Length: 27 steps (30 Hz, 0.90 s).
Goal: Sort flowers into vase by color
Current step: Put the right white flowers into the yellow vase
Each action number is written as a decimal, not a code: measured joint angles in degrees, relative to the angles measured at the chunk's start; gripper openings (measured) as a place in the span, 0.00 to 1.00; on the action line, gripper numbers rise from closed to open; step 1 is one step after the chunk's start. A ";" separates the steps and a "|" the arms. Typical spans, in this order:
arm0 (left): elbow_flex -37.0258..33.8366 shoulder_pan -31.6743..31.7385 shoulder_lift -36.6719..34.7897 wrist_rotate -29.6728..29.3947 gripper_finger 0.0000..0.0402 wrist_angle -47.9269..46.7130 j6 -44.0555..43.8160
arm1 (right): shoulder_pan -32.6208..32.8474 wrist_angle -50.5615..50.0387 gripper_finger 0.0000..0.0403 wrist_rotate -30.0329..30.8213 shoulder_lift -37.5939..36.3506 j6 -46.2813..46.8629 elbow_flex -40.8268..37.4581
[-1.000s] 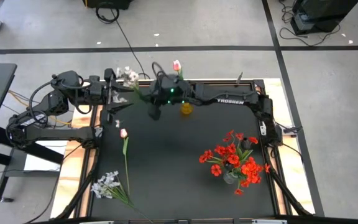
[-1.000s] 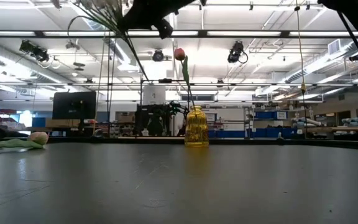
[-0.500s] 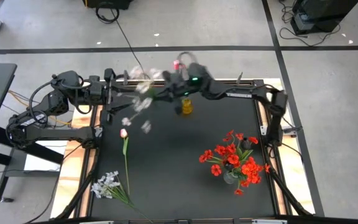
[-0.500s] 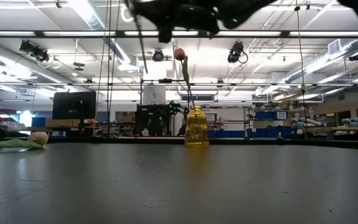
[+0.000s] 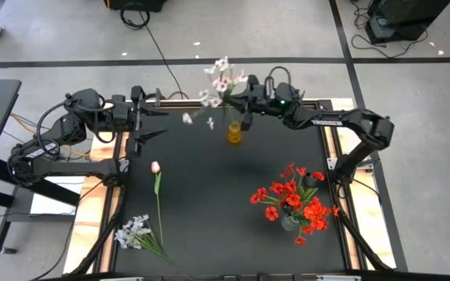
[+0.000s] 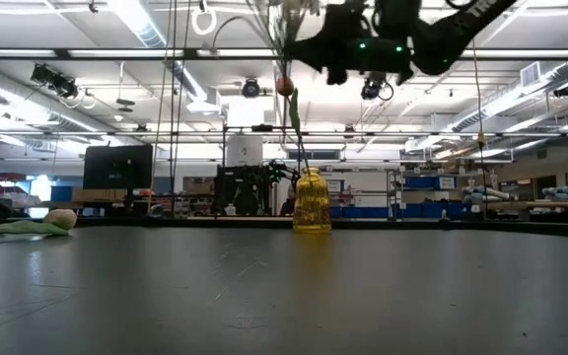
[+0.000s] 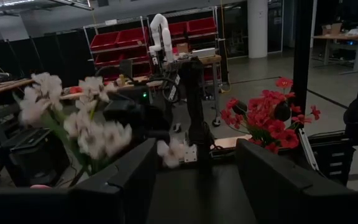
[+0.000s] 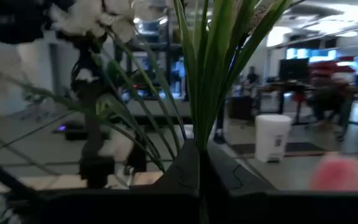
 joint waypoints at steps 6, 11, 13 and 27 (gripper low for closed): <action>0.00 0.00 0.00 0.00 0.56 0.00 0.00 | -3.50 -0.34 0.02 1.96 -3.19 0.99 -4.18; 0.00 0.00 0.00 0.00 0.56 0.00 0.00 | -4.18 -0.21 0.02 1.72 -3.59 1.82 -6.17; 0.00 -0.01 -0.01 0.00 0.56 -0.01 0.00 | -4.18 -0.35 0.02 2.36 -3.15 1.97 -6.39; 0.00 0.00 -0.02 0.00 0.56 -0.02 0.00 | -3.66 -5.55 0.02 3.36 -3.03 -1.98 -6.38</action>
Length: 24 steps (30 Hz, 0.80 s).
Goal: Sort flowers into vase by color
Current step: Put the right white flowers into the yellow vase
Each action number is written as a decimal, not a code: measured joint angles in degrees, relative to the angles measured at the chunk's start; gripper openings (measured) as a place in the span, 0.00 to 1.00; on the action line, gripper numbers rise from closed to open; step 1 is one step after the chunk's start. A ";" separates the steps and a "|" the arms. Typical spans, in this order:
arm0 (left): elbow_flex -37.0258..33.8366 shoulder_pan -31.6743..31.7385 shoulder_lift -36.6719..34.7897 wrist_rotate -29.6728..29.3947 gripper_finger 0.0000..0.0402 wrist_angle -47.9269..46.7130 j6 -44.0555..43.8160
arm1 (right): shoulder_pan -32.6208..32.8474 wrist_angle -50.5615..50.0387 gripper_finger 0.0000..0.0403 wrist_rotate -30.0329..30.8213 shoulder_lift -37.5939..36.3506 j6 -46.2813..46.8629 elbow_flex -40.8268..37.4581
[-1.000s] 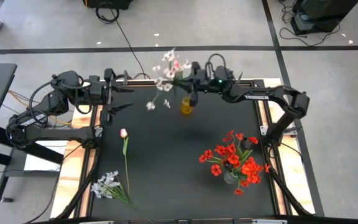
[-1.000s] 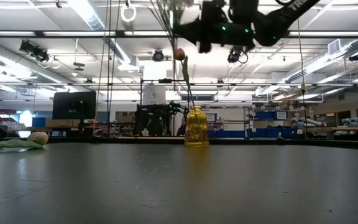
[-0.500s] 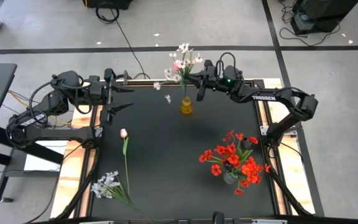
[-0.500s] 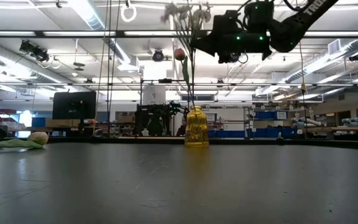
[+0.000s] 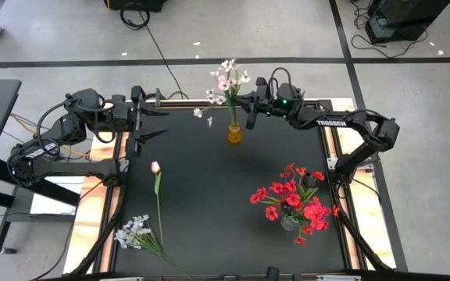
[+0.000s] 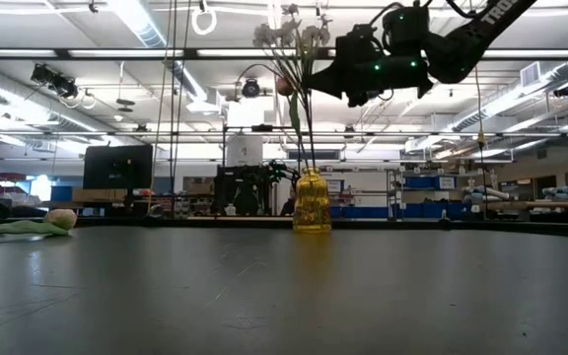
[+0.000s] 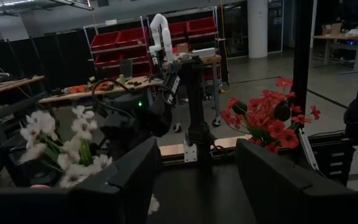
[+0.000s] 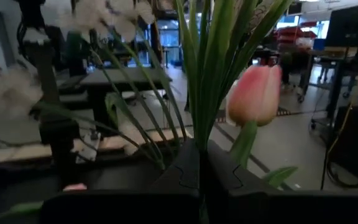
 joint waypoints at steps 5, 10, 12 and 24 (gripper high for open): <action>0.00 0.00 0.00 0.00 0.56 0.00 0.00 | 0.28 -2.40 0.02 2.09 0.02 -0.43 0.02; 0.00 0.00 0.02 0.00 0.56 0.00 0.00 | 0.31 -2.36 0.08 4.65 0.02 2.45 0.02; 0.00 0.00 0.02 0.00 0.56 0.01 0.00 | 0.31 -2.32 0.12 5.57 0.02 2.93 0.02; 0.00 -0.02 0.02 0.00 0.56 0.02 0.00 | 3.07 -3.90 0.36 3.73 -0.16 4.35 0.02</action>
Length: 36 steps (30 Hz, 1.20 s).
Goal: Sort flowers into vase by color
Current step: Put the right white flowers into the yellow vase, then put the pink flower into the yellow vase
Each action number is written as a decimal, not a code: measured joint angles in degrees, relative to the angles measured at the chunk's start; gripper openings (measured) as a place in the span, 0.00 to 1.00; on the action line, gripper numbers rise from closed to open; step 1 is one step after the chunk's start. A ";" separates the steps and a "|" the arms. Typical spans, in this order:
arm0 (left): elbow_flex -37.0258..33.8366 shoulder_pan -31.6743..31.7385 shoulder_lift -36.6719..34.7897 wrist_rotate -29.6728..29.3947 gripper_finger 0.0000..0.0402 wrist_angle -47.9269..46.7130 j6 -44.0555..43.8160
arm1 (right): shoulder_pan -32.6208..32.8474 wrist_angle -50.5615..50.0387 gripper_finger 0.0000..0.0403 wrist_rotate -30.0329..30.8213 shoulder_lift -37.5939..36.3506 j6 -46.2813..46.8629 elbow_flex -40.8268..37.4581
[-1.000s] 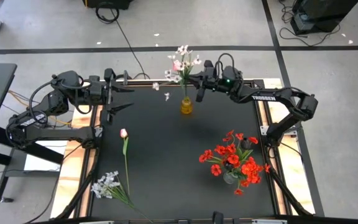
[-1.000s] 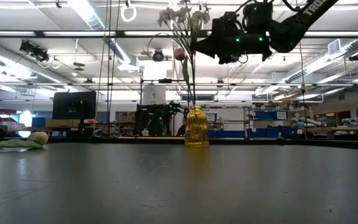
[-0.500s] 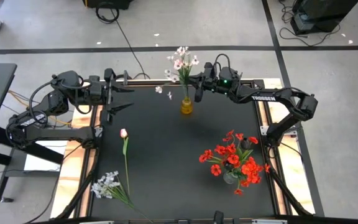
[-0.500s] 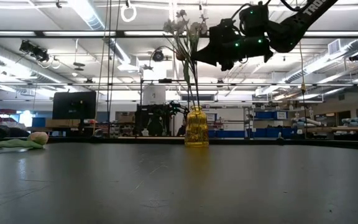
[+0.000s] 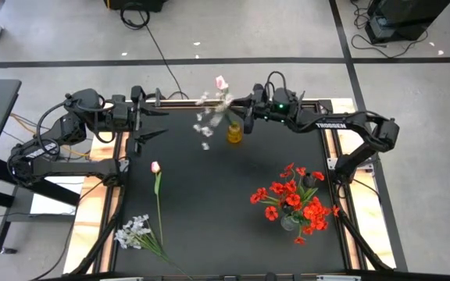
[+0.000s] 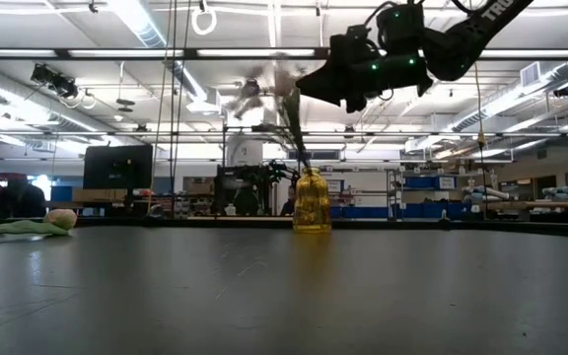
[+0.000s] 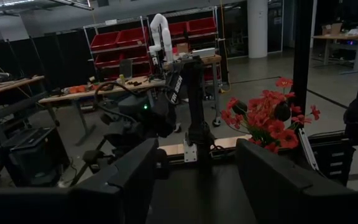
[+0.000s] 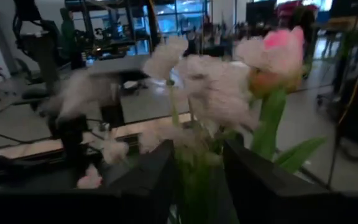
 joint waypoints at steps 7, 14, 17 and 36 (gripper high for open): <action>0.00 0.00 -0.01 0.00 0.56 0.00 0.00 | 1.04 -11.50 0.39 5.88 -5.52 5.44 0.00; 0.00 0.02 0.00 0.00 0.56 0.00 0.00 | 1.75 -23.02 0.39 7.67 -11.71 7.92 0.07; 0.00 0.01 -0.01 0.00 0.56 0.00 0.00 | 3.55 -26.04 0.39 7.54 -12.21 12.27 0.07; 0.00 0.01 -0.02 0.00 0.56 0.00 0.00 | 15.36 -22.86 0.39 7.90 -4.65 23.69 0.04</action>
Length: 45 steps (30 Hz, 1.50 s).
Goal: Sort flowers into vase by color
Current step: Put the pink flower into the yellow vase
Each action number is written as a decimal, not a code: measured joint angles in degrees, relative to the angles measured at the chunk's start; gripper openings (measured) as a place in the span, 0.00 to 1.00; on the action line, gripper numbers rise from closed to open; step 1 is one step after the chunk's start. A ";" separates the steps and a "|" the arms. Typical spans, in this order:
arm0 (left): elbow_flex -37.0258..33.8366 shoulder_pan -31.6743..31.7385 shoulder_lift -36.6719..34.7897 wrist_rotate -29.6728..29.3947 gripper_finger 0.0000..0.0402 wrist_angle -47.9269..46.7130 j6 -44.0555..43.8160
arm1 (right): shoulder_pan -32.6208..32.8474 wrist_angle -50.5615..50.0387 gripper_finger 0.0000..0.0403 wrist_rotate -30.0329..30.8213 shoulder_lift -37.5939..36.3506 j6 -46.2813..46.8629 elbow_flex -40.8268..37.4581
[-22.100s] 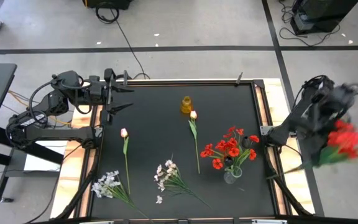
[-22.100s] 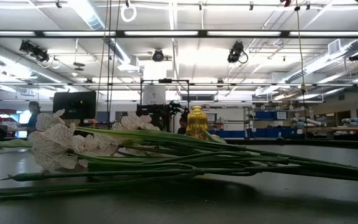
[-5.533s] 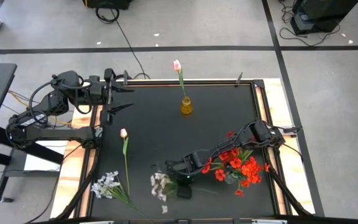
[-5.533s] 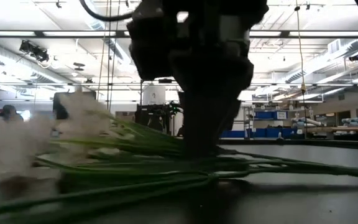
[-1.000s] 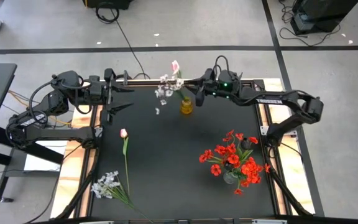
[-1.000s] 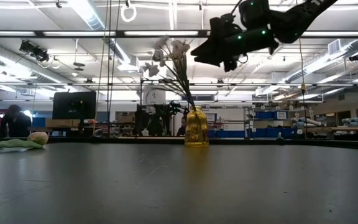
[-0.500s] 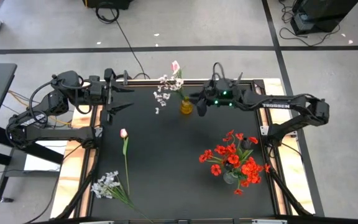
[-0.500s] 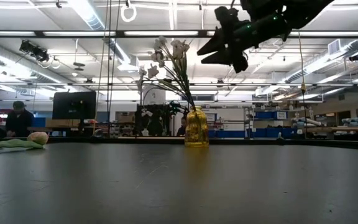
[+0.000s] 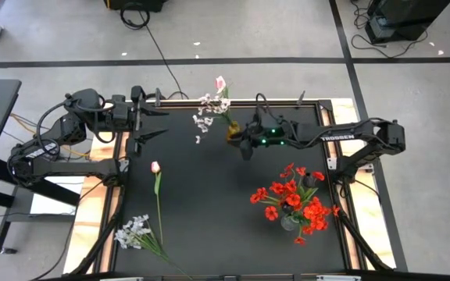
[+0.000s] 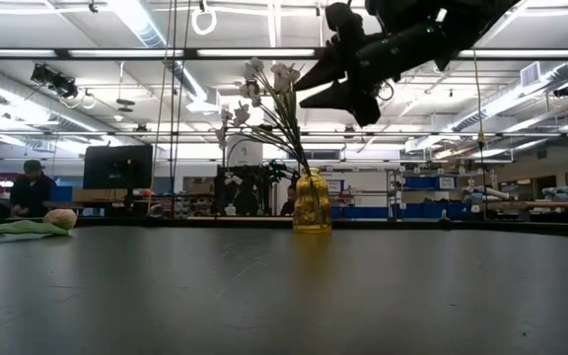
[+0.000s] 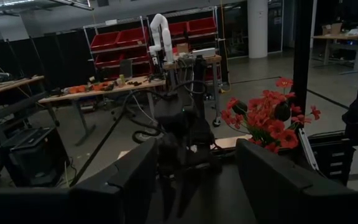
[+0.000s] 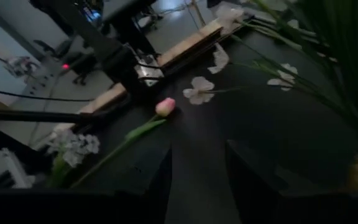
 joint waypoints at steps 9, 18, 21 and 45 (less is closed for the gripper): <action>0.00 -0.01 0.00 0.00 0.56 0.48 -0.15 | -0.04 3.17 0.39 -5.73 -0.17 7.89 0.00; 0.00 -0.01 0.05 0.02 0.56 1.09 -15.27 | 0.07 5.35 0.39 -6.45 -0.17 11.98 0.00; 0.00 -0.01 0.77 0.01 0.56 2.48 -19.28 | 0.07 5.26 0.39 -6.46 -0.17 13.54 0.00; 0.04 -0.15 5.44 -17.91 0.56 -14.46 -37.07 | 0.92 2.91 0.39 -6.32 -0.17 12.40 0.00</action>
